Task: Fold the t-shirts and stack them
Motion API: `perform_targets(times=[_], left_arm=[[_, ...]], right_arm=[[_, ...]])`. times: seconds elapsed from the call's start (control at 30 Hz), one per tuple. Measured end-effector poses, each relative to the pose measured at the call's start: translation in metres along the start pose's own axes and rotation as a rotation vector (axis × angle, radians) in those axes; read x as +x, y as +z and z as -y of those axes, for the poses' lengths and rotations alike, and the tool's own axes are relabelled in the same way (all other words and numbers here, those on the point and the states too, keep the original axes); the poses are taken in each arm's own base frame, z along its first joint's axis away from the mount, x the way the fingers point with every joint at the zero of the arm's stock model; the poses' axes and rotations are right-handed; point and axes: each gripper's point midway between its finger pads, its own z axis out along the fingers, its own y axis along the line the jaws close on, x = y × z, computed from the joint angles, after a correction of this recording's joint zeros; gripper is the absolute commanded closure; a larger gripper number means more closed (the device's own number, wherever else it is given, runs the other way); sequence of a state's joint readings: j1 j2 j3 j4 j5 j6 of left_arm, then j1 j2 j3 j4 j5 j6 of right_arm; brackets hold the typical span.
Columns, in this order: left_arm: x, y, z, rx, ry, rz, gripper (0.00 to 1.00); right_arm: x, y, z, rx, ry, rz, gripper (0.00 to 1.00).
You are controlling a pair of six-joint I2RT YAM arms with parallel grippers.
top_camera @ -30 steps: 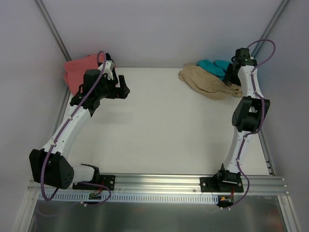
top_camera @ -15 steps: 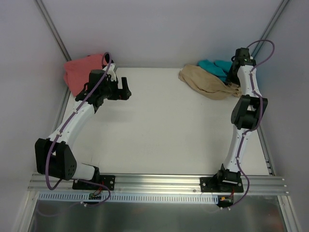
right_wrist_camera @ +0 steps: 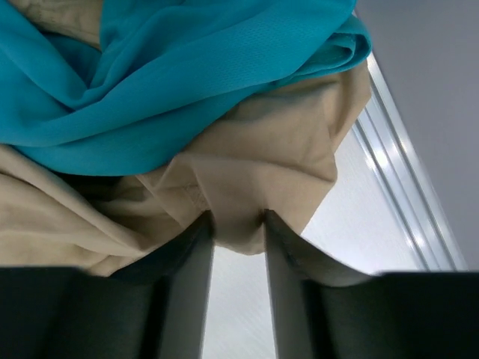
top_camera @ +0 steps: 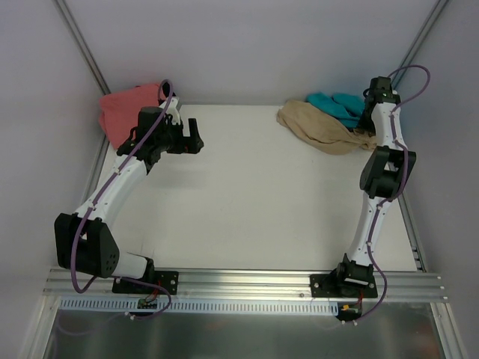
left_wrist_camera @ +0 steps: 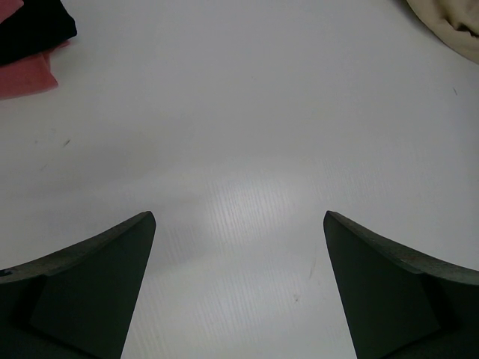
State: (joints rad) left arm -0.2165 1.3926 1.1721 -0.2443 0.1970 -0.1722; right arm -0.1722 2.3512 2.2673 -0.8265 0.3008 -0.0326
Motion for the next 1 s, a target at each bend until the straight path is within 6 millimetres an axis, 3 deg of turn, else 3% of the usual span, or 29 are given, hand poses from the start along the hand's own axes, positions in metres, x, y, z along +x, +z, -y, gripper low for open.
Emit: perform_targets(times=[0.07, 0.4, 0.53, 0.63, 0.83, 0.93, 1.0], left_arm=[[0.000, 0.000, 0.000, 0.000, 0.000, 0.000, 0.01], [0.000, 0.000, 0.000, 0.001, 0.000, 0.000, 0.01], [0.000, 0.001, 0.000, 0.003, -0.002, 0.002, 0.01], [0.000, 0.002, 0.000, 0.005, -0.002, 0.006, 0.01], [-0.004, 0.008, 0.003, 0.024, 0.002, 0.025, 0.01], [-0.004, 0.014, 0.005, 0.041, 0.002, 0.026, 0.01], [-0.004, 0.018, 0.006, 0.053, -0.002, 0.024, 0.01]], right_arm=[[0.000, 0.001, 0.002, 0.002, 0.000, -0.002, 1.00], [-0.001, 0.002, 0.008, 0.024, 0.011, 0.002, 0.99], [-0.006, -0.013, 0.016, 0.037, 0.020, 0.020, 0.99], [-0.016, -0.049, 0.029, 0.035, 0.041, 0.059, 0.99], [-0.052, -0.163, 0.065, -0.010, 0.148, 0.256, 0.99], [-0.058, -0.216, 0.078, -0.043, 0.191, 0.345, 0.99], [-0.054, -0.239, 0.084, -0.060, 0.206, 0.376, 0.99]])
